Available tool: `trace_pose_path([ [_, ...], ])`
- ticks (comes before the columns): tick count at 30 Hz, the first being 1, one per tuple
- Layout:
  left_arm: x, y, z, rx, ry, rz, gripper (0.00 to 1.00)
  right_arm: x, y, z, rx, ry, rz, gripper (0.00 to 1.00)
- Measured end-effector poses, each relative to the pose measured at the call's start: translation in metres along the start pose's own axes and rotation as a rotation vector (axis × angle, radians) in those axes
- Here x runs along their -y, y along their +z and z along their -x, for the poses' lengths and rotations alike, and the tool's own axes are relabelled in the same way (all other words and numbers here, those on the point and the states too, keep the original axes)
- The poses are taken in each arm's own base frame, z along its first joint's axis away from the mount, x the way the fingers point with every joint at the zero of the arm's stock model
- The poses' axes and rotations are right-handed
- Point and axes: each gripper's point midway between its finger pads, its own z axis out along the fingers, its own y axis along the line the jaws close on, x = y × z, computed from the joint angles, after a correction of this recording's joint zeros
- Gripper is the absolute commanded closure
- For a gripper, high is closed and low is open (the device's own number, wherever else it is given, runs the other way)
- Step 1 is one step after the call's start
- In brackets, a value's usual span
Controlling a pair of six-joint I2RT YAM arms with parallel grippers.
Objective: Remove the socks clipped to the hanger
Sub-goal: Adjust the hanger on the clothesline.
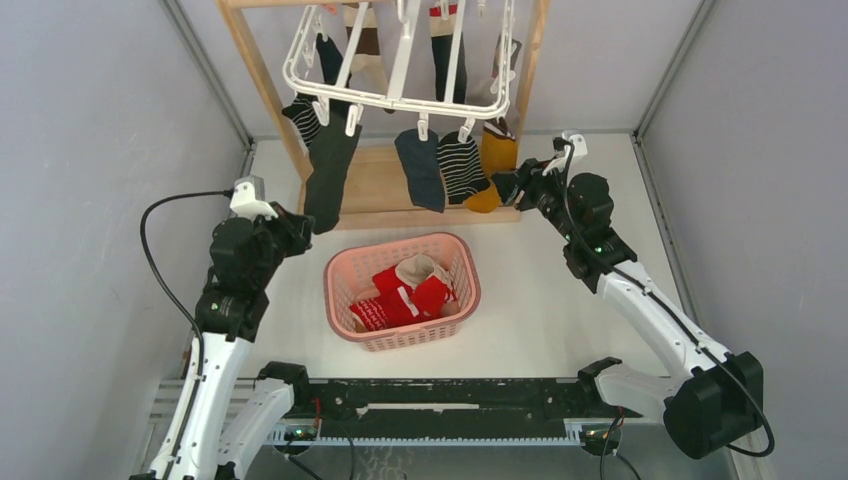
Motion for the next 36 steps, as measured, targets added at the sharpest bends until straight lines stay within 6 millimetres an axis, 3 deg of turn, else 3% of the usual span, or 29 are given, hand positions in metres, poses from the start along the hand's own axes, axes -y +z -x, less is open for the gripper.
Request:
trace_pose_path([
  [6,0.001,0.0,-0.001,-0.008,-0.002,-0.009,1.0,-0.016,-0.004,-0.003,-0.01,-0.02,0.037,0.46],
  [17,0.018,-0.001,-0.005,-0.036,-0.029,-0.098,1.0,-0.086,-0.014,-0.028,-0.067,-0.08,0.218,0.52],
  [22,0.027,-0.002,-0.005,-0.044,-0.049,-0.141,1.0,-0.09,0.001,-0.049,-0.131,-0.094,0.231,0.49],
  [36,0.04,-0.004,-0.002,-0.044,-0.077,-0.205,1.0,-0.091,0.049,-0.06,-0.183,-0.101,0.221,0.42],
])
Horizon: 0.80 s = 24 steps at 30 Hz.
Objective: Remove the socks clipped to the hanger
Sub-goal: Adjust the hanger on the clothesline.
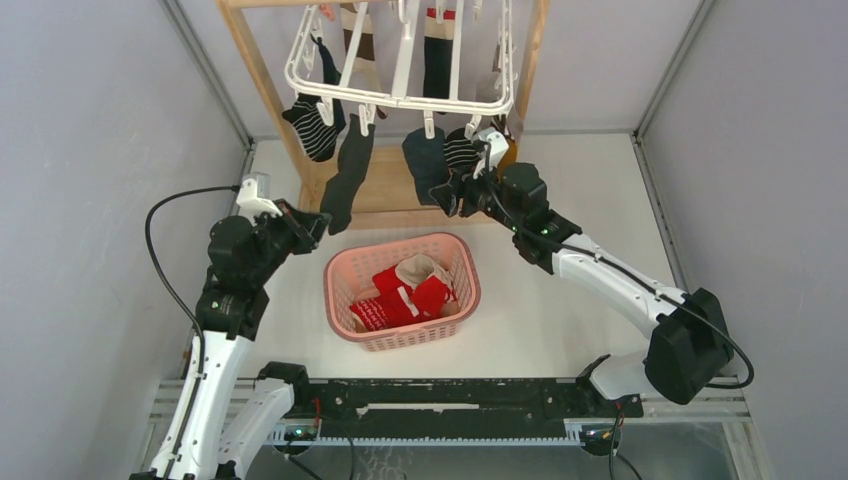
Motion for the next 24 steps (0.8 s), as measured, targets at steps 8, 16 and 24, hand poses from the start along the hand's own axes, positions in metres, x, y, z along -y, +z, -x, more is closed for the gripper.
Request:
trace_pose_path([
  [8,0.002,0.0,-0.001,-0.004,-0.006,-0.01,1.0,0.005,0.011,0.0,0.012,-0.013,-0.003,0.41],
  [16,0.002,0.0,-0.001,-0.004,-0.007,-0.01,1.0,0.005,0.013,0.009,0.047,-0.04,0.0,0.41],
  [24,0.001,0.001,-0.002,-0.008,-0.008,-0.008,1.0,-0.004,0.024,0.009,0.076,-0.073,0.044,0.33],
])
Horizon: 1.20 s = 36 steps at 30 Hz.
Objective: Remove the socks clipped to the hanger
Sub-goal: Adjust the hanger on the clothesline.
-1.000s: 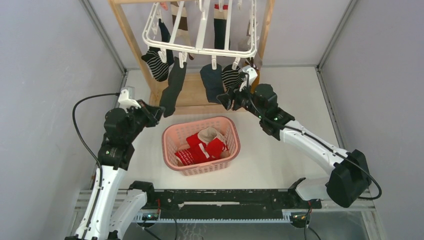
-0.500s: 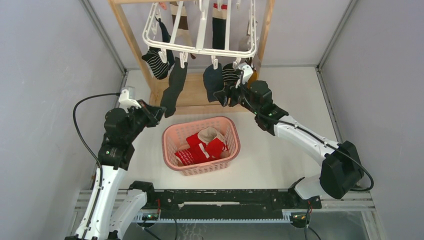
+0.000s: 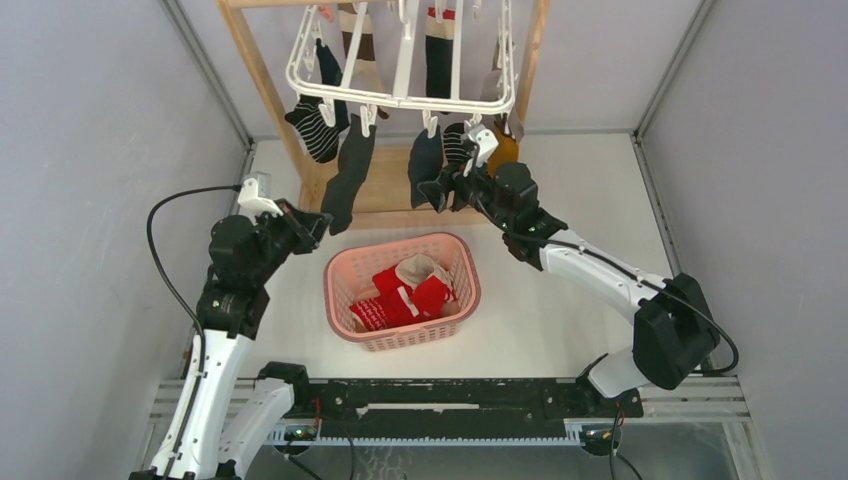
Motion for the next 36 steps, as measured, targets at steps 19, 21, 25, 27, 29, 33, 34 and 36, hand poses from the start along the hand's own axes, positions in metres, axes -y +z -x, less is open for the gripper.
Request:
trace_pose_path([
  [19,-0.001,0.002,-0.001,-0.007,-0.002,0.001,1.0,-0.028,0.028,-0.029,-0.011,-0.131,0.008,0.43],
  [21,-0.001,0.002,-0.001,-0.007,-0.002,0.0,1.0,-0.026,0.03,-0.031,-0.014,-0.139,-0.004,0.47],
  [25,-0.001,0.002,-0.001,-0.007,-0.002,0.0,0.98,-0.024,0.03,-0.028,0.001,-0.144,-0.014,0.61],
  [27,-0.001,0.002,-0.001,-0.007,-0.002,0.0,0.97,-0.024,0.031,-0.025,0.011,-0.147,-0.016,0.68],
  [29,-0.001,0.002,-0.001,-0.007,-0.001,0.0,0.94,-0.025,0.031,-0.024,0.013,-0.149,-0.014,0.73],
  [33,-0.001,0.002,-0.001,-0.007,-0.001,0.0,0.76,-0.026,0.031,-0.024,0.016,-0.151,-0.008,0.86],
  [34,-0.001,0.002,-0.001,-0.007,0.0,0.0,0.72,-0.027,0.031,-0.023,0.016,-0.152,-0.007,0.88],
  [36,-0.001,0.002,-0.001,-0.007,-0.002,0.0,0.64,-0.028,0.03,-0.021,0.02,-0.155,-0.003,0.9],
])
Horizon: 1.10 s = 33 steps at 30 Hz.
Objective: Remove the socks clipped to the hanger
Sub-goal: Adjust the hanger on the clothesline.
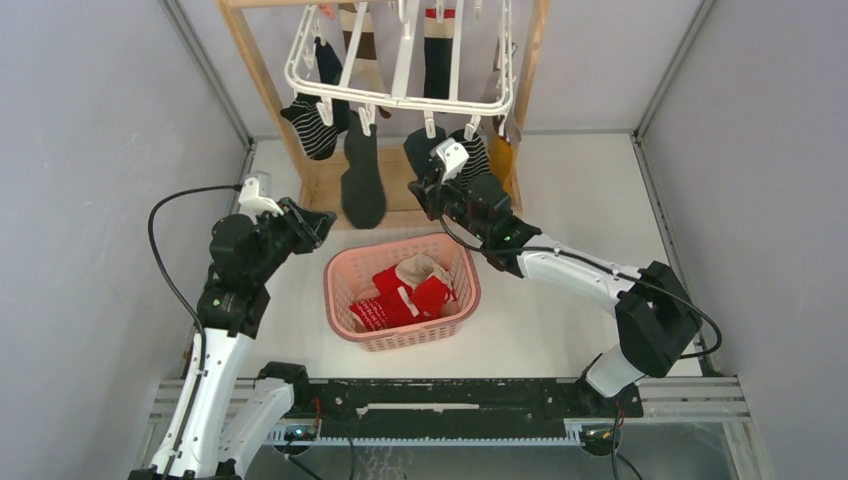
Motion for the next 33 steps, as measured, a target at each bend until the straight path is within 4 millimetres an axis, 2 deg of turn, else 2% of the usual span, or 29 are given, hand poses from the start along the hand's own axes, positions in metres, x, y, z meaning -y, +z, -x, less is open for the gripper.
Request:
trace_pose_path([
  [2,0.0,0.0,0.0,0.001,-0.002,0.0,0.61,-0.002,-0.002,0.004,0.007,-0.001,0.004,0.9],
  [5,0.001,-0.001,0.001,0.004,-0.004,-0.003,0.6,-0.004,-0.008,0.017,0.032,-0.003,0.006,0.71],
  [8,0.002,-0.002,0.001,0.008,-0.004,-0.005,0.6,-0.003,-0.014,0.032,0.063,-0.008,-0.009,0.58],
  [12,0.003,-0.004,0.003,0.013,-0.002,-0.008,0.59,0.002,-0.025,0.041,0.079,-0.011,-0.043,0.55],
  [17,0.003,-0.004,0.003,0.014,-0.002,-0.009,0.6,0.009,-0.039,0.03,0.058,-0.01,-0.081,0.51],
  [23,0.004,-0.005,0.003,0.017,-0.001,-0.012,0.6,0.02,-0.048,0.024,0.043,-0.008,-0.118,0.36],
  [26,0.005,-0.006,0.004,0.019,0.0,-0.016,0.6,0.03,-0.048,0.025,0.045,-0.006,-0.118,0.33],
  [33,0.008,-0.007,0.002,0.013,0.0,-0.029,0.61,0.07,-0.051,0.035,0.083,-0.004,-0.159,0.23],
])
